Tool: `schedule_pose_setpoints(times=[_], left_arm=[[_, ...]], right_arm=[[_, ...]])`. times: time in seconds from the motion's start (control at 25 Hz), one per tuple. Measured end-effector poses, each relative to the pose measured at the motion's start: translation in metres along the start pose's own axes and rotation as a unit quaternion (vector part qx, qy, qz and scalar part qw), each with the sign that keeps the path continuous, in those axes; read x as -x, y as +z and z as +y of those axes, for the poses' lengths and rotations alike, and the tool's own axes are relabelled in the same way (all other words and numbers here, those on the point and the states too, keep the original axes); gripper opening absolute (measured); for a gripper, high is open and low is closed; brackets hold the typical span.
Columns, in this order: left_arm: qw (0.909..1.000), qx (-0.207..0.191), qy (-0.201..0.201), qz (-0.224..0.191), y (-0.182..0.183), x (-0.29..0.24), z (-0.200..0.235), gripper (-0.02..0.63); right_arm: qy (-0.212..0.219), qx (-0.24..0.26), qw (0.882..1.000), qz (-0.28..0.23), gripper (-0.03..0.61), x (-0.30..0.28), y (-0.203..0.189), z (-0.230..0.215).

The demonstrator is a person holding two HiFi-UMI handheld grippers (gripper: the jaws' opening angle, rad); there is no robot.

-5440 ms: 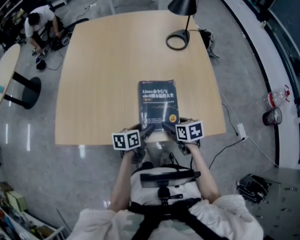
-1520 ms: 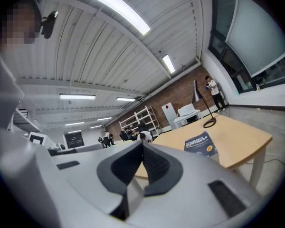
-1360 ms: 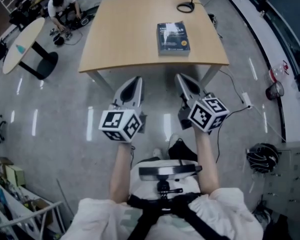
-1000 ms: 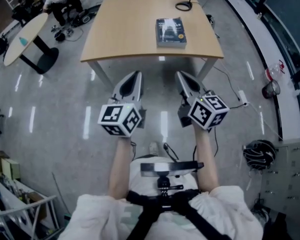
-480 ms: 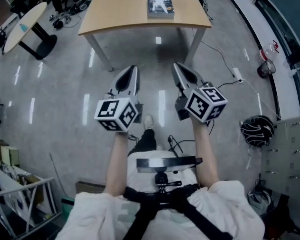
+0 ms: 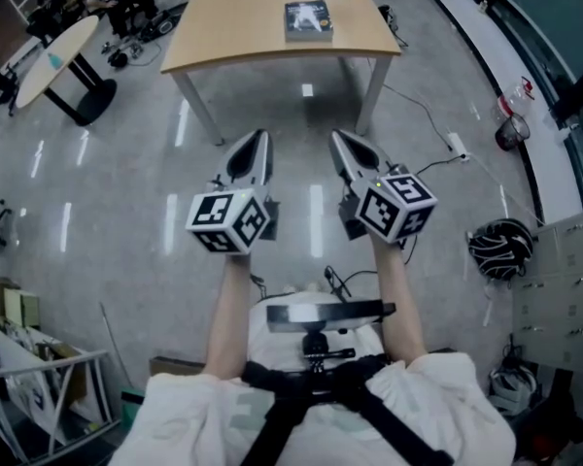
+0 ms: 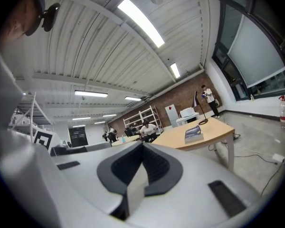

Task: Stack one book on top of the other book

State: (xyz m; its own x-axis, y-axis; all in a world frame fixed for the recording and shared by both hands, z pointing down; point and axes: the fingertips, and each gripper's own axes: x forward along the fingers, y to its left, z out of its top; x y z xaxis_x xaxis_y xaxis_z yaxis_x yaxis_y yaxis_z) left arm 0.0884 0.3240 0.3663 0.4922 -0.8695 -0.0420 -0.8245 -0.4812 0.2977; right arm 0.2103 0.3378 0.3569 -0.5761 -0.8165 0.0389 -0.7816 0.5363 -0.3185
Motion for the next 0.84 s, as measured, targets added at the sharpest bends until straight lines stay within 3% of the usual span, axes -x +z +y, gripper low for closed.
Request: schedule_pose_setpoints(times=[0.28,0.84], left_arm=[[0.9998,-0.006,-0.009,-0.014,0.022,0.008,0.002,0.014],[0.9999,0.0,-0.013,-0.003,0.016,0.019,0.016,0.014]], right_arm=[[-0.004,0.017,1.0,-0.005,-0.003,0.003,0.01,0.02],[-0.008,0.02,1.0,0.006,-0.003,-0.005,-0.007,0.037]])
